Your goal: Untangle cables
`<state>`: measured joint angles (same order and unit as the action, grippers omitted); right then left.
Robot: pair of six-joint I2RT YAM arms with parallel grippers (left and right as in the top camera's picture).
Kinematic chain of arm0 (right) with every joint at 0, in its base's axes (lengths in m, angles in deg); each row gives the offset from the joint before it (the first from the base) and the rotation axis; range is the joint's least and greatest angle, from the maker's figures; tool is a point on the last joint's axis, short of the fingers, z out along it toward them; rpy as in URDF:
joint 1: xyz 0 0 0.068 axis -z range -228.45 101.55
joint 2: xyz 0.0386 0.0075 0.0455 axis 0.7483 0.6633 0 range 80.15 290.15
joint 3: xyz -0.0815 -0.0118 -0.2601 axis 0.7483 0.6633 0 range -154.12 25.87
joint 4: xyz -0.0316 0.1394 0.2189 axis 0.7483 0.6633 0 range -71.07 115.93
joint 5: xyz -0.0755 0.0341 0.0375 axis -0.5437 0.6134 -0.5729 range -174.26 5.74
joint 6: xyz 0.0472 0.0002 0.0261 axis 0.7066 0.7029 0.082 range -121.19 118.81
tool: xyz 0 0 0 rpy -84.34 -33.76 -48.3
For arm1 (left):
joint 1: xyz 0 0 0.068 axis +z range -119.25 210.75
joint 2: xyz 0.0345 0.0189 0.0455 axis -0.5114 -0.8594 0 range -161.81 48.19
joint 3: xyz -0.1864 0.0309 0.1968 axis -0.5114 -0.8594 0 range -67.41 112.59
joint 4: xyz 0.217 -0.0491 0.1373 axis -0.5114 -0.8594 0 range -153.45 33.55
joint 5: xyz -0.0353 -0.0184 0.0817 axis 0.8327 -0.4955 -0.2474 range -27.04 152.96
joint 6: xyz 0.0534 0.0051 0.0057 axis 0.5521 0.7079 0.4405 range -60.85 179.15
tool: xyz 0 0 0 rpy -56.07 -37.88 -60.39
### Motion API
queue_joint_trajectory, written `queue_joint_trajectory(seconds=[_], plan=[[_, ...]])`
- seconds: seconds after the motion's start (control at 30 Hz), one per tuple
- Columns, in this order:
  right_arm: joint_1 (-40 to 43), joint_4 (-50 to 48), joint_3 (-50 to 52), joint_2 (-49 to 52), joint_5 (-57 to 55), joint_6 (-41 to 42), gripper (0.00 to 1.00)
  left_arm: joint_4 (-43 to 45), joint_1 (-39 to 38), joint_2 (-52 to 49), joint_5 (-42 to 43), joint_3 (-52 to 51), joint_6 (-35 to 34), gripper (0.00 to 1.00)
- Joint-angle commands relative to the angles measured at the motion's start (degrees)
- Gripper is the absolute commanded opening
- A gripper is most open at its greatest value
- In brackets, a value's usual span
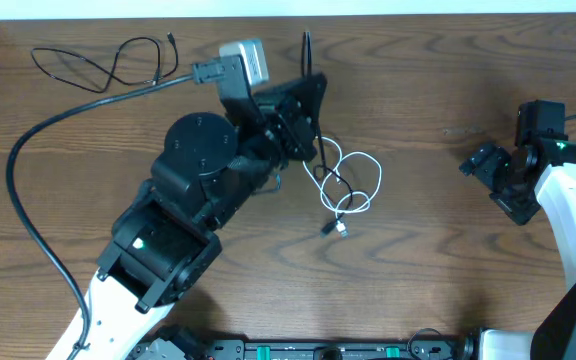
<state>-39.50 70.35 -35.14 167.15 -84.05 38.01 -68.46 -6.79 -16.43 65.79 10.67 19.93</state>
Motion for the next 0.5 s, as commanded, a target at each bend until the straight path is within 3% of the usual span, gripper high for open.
queue_joint_trajectory(seconds=[0.0,0.13,0.37,0.47], plan=[[0.37,0.04,0.07,0.26,-0.72,0.13,0.99,6.78,0.31,1.49,-2.08,0.59,0.17,0.08],[0.37,0.04,0.07,0.26,-0.72,0.13,0.99,18.82,0.28,1.92,-1.99,0.59,3.54,0.07],[0.37,0.04,0.07,0.26,-0.72,0.13,0.99,39.85,0.28,2.19,1.68,0.59,3.15,0.08],[0.37,0.04,0.07,0.26,-0.72,0.13,0.99,44.44,0.28,3.23,2.95,0.59,3.21,0.07]])
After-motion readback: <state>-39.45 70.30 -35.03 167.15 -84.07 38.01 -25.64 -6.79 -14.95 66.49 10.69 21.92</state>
